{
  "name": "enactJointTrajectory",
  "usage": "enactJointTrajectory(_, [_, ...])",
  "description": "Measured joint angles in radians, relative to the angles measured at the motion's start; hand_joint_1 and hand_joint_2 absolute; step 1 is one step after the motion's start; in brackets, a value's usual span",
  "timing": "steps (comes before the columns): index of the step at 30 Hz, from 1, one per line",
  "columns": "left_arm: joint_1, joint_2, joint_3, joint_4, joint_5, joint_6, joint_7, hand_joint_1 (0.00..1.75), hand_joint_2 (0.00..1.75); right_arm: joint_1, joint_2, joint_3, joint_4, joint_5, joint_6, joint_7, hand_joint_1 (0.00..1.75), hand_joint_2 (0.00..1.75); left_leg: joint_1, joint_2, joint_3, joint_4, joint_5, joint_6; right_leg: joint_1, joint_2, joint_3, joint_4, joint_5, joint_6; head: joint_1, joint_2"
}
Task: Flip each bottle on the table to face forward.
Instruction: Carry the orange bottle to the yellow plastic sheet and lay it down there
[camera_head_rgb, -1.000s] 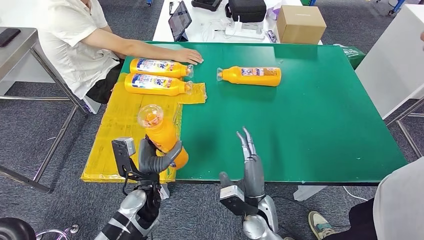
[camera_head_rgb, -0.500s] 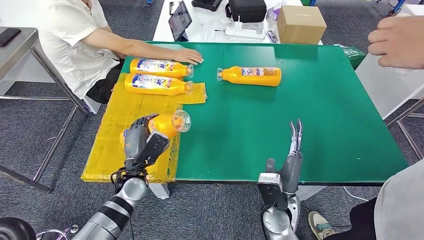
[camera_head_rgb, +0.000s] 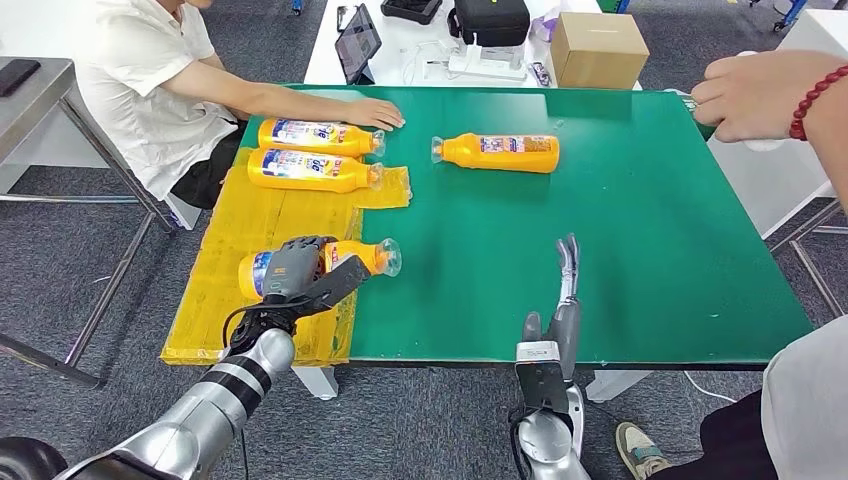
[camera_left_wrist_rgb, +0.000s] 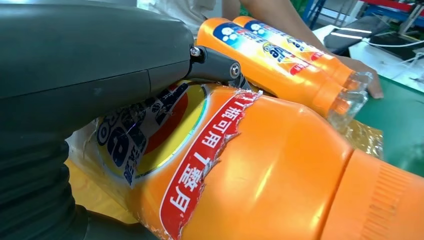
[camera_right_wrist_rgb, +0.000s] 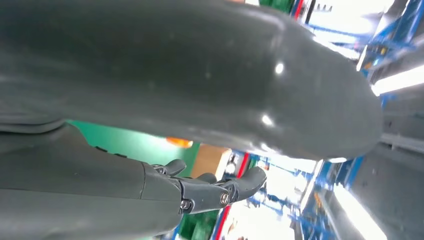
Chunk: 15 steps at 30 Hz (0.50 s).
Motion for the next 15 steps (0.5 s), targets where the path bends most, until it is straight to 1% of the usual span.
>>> enactJointTrajectory(3, [-0.02,-0.003,0.017,0.042,-0.007,0.009,-0.006,1.74,1.75,0.0,0.008,0.025,0.009,-0.004,0.013,0.0,0.0,0.0,0.0,0.0,0.001,0.0,0.0,0.0,0.0,0.0,0.0,0.001,0.0,0.0,0.0,0.0])
enactJointTrajectory(5, [-0.029,-0.004,0.025,0.06,-0.009,0.008,-0.007,1.36,1.75,0.0,0.011,0.037,0.016,-0.004,0.015,0.0,0.0,0.0,0.0,0.0,0.002,0.0,0.0,0.0,0.0,0.0,0.001,0.001,0.0,0.0,0.0,0.0])
enactJointTrajectory(7, [-0.036,-0.005,0.03,0.076,-0.014,0.003,-0.006,0.93,1.75,0.0,0.012,0.046,0.022,-0.005,0.015,0.0,0.0,0.0,0.0,0.0,0.002,0.0,0.0,-0.001,0.0,0.0,0.002,0.001,0.0,0.0,0.0,0.0])
enactJointTrajectory(8, [-0.04,-0.006,0.032,0.084,-0.017,-0.003,-0.004,0.84,1.75,0.0,0.013,0.05,0.026,-0.008,0.015,0.0,0.0,0.0,0.0,0.0,0.003,0.0,0.0,0.0,0.0,0.0,0.002,0.001,0.0,0.0,0.0,0.0])
enactJointTrajectory(11, [-0.054,-0.009,0.035,0.104,-0.031,-0.047,0.002,0.17,1.75,-0.001,0.013,0.06,0.039,-0.017,0.015,0.0,0.0,0.0,0.0,0.0,0.004,0.0,0.0,0.0,0.0,0.0,0.004,0.001,0.0,0.0,0.0,0.0])
enactJointTrajectory(12, [-0.058,-0.01,0.035,0.11,-0.035,-0.076,0.004,0.02,1.75,-0.001,0.013,0.062,0.044,-0.02,0.014,0.0,0.0,0.0,0.0,0.0,0.004,0.0,0.0,0.0,0.0,0.0,0.004,0.001,0.0,0.0,0.0,0.0])
enactJointTrajectory(15, [-0.06,-0.01,0.035,0.129,-0.055,-0.171,0.008,0.0,1.75,-0.002,0.012,0.071,0.056,-0.029,0.009,0.0,0.0,0.0,0.0,0.0,0.005,0.0,0.0,-0.001,0.0,0.0,0.004,0.001,0.0,0.0,0.0,0.0])
